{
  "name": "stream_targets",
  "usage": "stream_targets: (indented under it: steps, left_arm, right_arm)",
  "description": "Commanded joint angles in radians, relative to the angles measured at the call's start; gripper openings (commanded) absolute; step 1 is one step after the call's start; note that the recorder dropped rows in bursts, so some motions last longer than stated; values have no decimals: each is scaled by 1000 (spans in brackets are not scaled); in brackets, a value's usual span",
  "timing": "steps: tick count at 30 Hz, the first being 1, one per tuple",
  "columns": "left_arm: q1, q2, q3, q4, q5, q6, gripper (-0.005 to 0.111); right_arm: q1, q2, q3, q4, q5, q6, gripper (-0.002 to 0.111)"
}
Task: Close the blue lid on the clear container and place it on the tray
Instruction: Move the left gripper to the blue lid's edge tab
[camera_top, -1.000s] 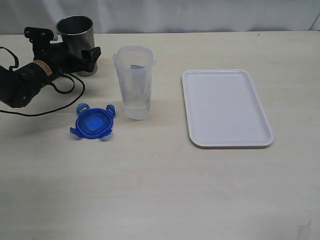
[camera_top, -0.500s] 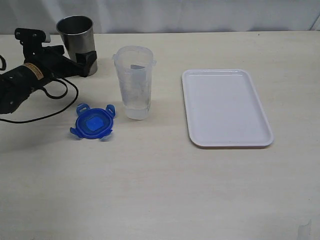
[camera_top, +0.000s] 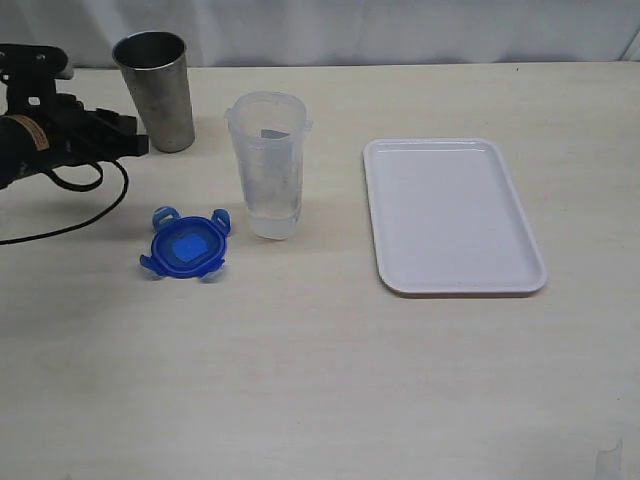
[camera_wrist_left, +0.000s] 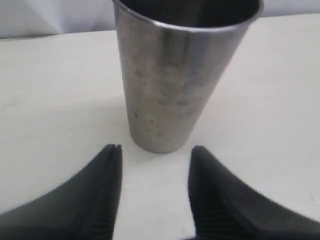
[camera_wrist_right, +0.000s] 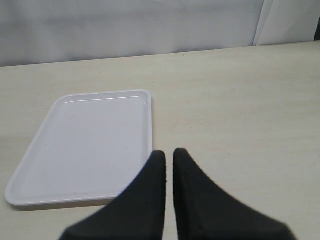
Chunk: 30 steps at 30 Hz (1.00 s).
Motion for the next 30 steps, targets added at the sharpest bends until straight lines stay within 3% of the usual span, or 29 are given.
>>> stream_targets:
  steps: [1, 8, 17, 25, 30]
  left_arm:
    - [-1, -38, 7, 246, 103, -204, 21]
    - [-1, -38, 5, 816, 100, -783, 26]
    - [-1, -36, 5, 1101, 22, -792, 27]
    - [-1, 28, 5, 938, -45, -567, 27]
    - [-1, 28, 5, 937, -76, -547, 27]
  right_arm:
    - [-8, -4, 3, 1, -3, 1, 5]
    - [-8, -4, 3, 1, -3, 1, 5]
    - [-8, -4, 3, 1, -3, 1, 5]
    - [-8, -4, 3, 1, -3, 1, 5]
    - [-8, -4, 3, 1, -3, 1, 5]
